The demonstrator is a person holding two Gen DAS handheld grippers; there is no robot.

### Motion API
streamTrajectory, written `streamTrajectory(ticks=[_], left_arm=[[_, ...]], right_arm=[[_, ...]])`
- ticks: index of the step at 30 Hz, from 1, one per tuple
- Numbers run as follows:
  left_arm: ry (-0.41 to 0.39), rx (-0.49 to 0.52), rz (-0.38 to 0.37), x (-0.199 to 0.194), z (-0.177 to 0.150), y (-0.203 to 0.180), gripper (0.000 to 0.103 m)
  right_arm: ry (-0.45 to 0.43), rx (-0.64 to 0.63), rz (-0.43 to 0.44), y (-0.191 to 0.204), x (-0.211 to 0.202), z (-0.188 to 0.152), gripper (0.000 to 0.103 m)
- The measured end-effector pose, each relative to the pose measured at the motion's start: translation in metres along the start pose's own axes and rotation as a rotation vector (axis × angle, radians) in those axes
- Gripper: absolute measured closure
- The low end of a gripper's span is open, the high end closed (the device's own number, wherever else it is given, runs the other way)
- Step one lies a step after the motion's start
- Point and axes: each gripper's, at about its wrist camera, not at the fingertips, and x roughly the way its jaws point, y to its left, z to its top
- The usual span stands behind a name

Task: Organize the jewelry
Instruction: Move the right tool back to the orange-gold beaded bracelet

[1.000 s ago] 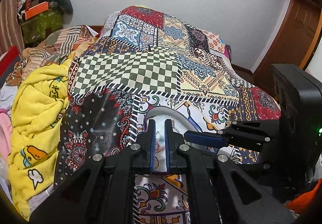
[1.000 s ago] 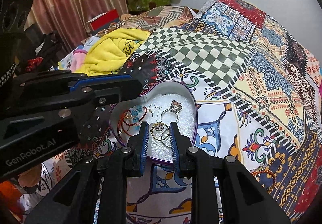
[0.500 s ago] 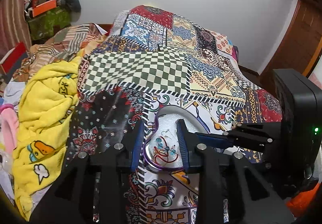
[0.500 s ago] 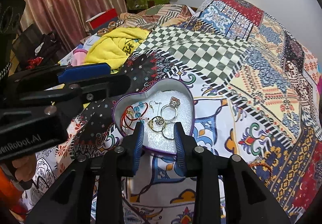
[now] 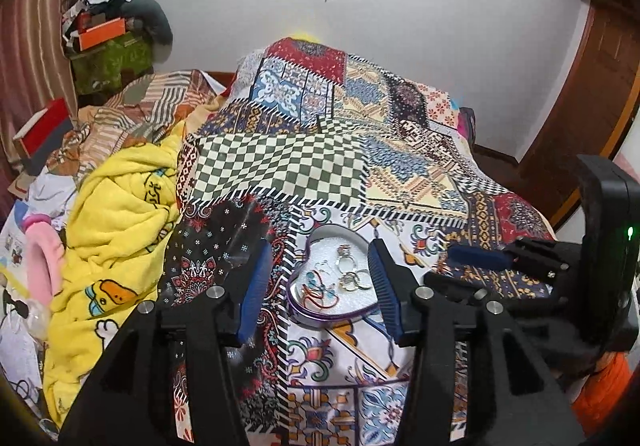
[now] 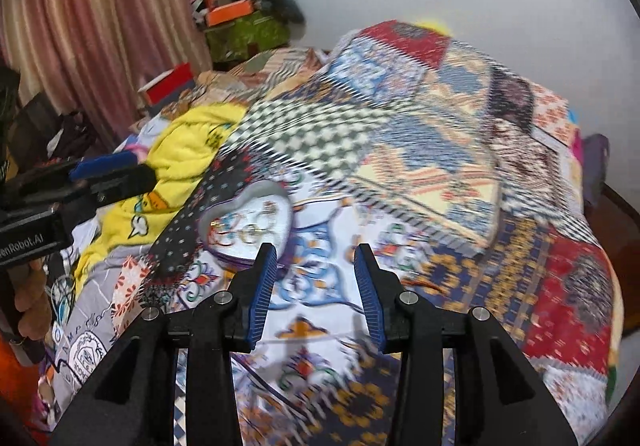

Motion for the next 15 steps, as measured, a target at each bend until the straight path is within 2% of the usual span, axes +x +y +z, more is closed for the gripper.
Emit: streamTrajectory(ticks=[8,15], left_arm=[[0.021,0.06,-0.022,-0.007,-0.005,-0.04,0.052],[0.114,0.093,-0.083,0.026,-0.024,-0.086,0.052]], right_arm=[[-0.029,0.098,-0.098,-0.057,-0.038,-0.022,0.066],[0.017,0.147,-0.142,-0.094,-0.041,-0.049,0.066]])
